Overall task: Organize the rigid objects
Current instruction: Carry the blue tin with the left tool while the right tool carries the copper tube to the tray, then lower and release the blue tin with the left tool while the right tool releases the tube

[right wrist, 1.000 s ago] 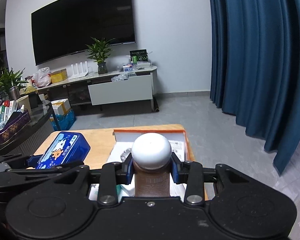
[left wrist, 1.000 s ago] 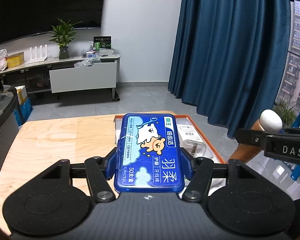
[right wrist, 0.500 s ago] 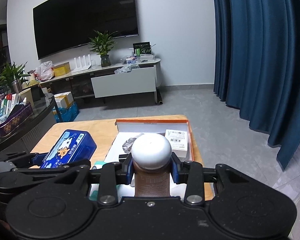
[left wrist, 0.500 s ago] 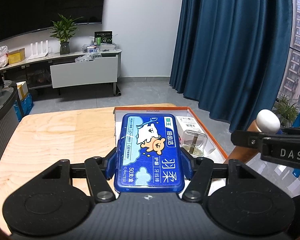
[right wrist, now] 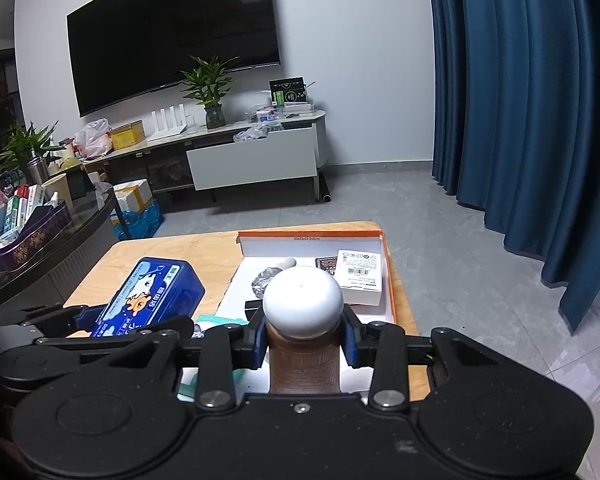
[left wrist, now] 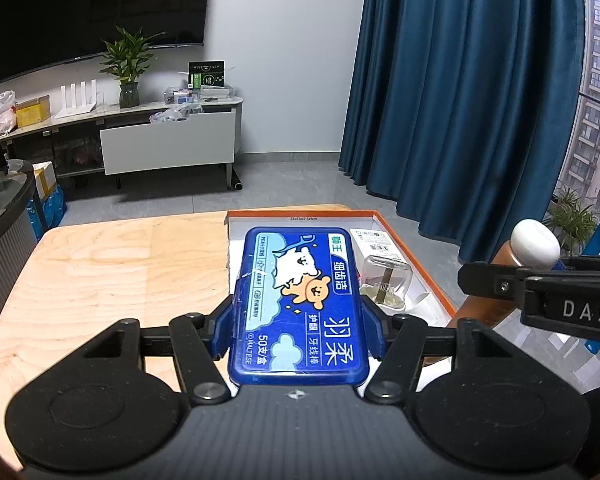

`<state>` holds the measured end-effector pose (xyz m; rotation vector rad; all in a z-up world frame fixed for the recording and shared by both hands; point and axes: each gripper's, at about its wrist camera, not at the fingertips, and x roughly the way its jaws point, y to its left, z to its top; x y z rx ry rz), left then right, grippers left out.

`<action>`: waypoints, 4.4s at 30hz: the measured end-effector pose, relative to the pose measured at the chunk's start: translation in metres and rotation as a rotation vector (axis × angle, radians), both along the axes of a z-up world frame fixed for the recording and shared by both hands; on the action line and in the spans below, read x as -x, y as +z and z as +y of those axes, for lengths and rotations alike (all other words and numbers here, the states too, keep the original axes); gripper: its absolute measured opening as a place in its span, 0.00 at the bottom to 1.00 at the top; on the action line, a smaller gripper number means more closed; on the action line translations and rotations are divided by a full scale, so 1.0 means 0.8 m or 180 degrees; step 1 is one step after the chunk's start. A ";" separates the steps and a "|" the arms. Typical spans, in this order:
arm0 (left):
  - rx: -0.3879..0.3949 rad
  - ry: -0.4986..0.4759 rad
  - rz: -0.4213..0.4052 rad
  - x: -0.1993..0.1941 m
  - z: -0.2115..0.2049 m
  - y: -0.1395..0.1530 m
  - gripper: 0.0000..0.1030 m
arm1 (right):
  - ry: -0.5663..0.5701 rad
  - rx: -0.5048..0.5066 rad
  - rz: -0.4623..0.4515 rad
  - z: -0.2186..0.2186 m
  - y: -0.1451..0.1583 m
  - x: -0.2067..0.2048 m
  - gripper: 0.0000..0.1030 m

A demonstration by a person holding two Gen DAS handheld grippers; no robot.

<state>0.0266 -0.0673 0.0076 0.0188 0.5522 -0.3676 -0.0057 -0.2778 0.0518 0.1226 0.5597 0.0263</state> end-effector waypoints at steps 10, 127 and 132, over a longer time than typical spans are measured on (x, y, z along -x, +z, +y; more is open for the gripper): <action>-0.0021 -0.0033 0.0005 -0.002 -0.003 -0.002 0.61 | -0.0008 0.0027 -0.0065 -0.004 0.010 -0.002 0.43; -0.0390 0.0314 0.0664 0.058 -0.008 -0.032 1.00 | -0.0155 0.0097 0.0565 -0.013 -0.060 0.082 0.85; -0.0384 0.0350 0.0712 0.059 -0.007 -0.035 1.00 | -0.0139 0.0107 0.0602 -0.013 -0.064 0.079 0.85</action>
